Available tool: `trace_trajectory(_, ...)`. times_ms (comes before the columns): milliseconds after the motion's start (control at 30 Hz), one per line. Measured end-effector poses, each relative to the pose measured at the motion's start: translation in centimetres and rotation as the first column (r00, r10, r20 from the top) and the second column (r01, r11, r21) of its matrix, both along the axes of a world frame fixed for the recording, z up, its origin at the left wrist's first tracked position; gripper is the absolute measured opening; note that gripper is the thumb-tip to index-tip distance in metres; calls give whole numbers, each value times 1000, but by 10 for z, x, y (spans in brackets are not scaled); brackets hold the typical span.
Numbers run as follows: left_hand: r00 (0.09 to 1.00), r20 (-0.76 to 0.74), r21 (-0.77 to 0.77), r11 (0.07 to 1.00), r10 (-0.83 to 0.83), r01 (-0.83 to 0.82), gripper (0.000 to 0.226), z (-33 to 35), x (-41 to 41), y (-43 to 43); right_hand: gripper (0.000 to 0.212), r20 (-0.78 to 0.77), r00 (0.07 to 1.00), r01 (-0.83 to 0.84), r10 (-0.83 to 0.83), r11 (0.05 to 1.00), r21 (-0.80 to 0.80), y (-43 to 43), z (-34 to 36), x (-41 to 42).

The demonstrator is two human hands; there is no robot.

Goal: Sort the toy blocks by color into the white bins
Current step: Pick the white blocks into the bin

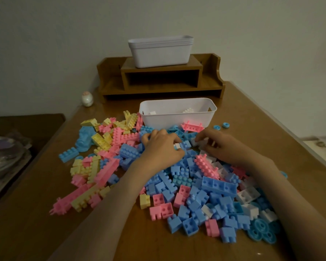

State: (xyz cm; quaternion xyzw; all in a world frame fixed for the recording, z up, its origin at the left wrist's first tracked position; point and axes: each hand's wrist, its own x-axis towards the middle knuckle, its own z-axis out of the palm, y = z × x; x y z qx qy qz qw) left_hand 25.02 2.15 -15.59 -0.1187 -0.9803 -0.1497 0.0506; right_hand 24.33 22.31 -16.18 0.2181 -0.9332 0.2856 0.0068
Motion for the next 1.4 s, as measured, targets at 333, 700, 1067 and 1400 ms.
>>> trace_trajectory(333,990,-135,59,997,-36,44,25,-3,3,4,51,-236,967,121,-96,988,97,4,1,0)
trace_trajectory(700,994,-112,131,991,-3,18,40,3,7,2,22,-377,895,253,-238,967,-10,4,-6,-8)
trace_trajectory(1067,973,-219,241,963,-69,122,31,0,6,3,24,-61,998,43,-35,991,124,-4,-9,-12)
trace_trajectory(1400,952,-226,67,972,-204,224,45,-2,6,7,22,-250,968,5,4,999,37,-8,-5,-5)
